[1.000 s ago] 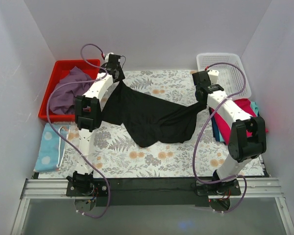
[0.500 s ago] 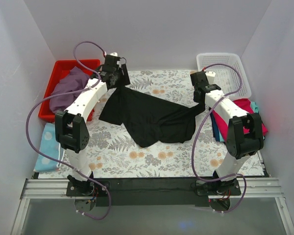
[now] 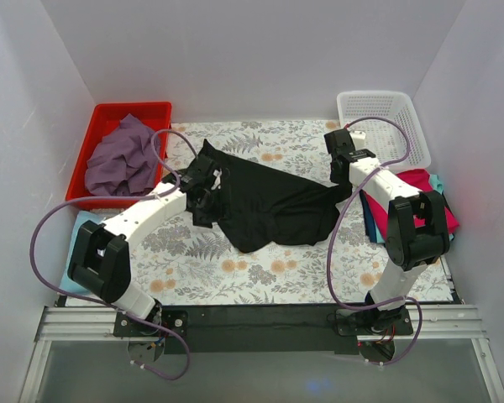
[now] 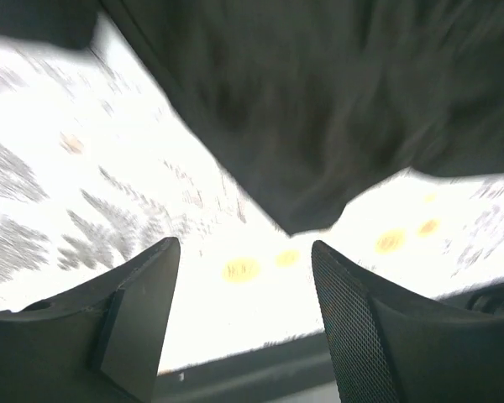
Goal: Fold and stack the t-shirts
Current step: Flatten the tshirt out
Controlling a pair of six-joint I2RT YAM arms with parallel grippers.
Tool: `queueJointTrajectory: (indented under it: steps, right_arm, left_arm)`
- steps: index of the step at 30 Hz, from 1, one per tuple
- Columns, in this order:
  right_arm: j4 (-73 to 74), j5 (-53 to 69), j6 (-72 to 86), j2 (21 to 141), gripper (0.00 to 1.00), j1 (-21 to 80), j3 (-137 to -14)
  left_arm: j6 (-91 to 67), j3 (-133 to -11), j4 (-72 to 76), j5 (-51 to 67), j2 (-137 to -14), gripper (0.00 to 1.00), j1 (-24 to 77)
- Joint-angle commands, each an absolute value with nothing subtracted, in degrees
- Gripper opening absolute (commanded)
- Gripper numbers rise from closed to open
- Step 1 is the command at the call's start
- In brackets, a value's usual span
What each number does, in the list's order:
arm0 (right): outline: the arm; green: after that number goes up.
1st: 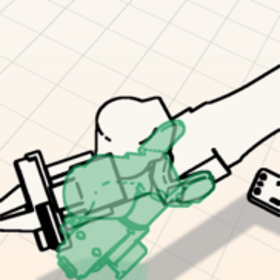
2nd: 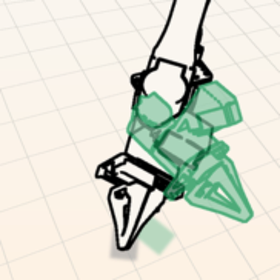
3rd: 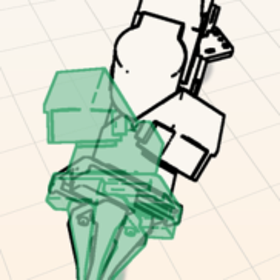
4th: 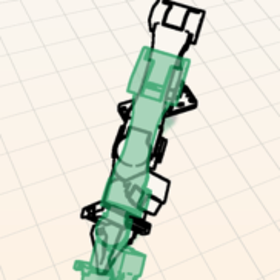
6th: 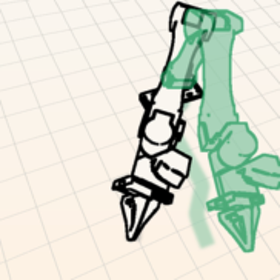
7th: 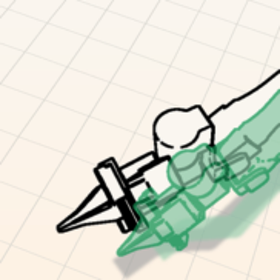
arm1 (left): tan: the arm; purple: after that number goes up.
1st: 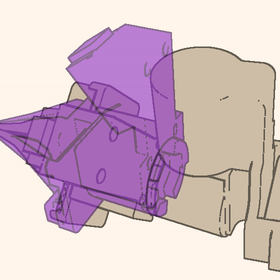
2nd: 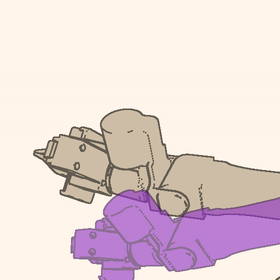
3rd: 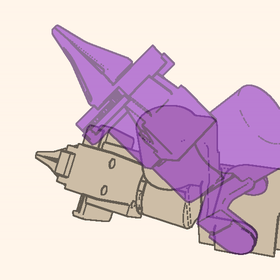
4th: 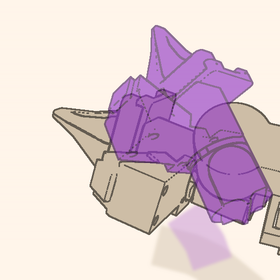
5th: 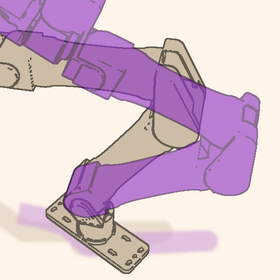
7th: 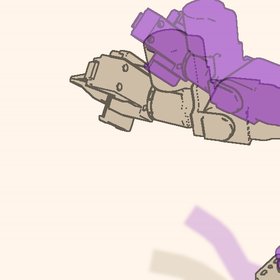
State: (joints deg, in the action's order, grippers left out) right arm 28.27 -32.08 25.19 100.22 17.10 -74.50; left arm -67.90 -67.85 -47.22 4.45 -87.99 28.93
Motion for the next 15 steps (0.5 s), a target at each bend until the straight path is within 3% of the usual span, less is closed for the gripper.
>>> queueJointTrajectory:
  steps: [1,15]
  right_arm:
    - [27.2,-31.4,24.8,100.1,0.01,17.1,-73.1]
    - [27.9,-33.1,23.3,99.0,0.01,17.1,-72.0]
  left_arm:
    - [-71.3,-62.3,-43.4,10.5,-86.5,0.63,33.1]
    - [-74.5,-60.7,-36.3,16.0,-93.7,0.62,39.4]
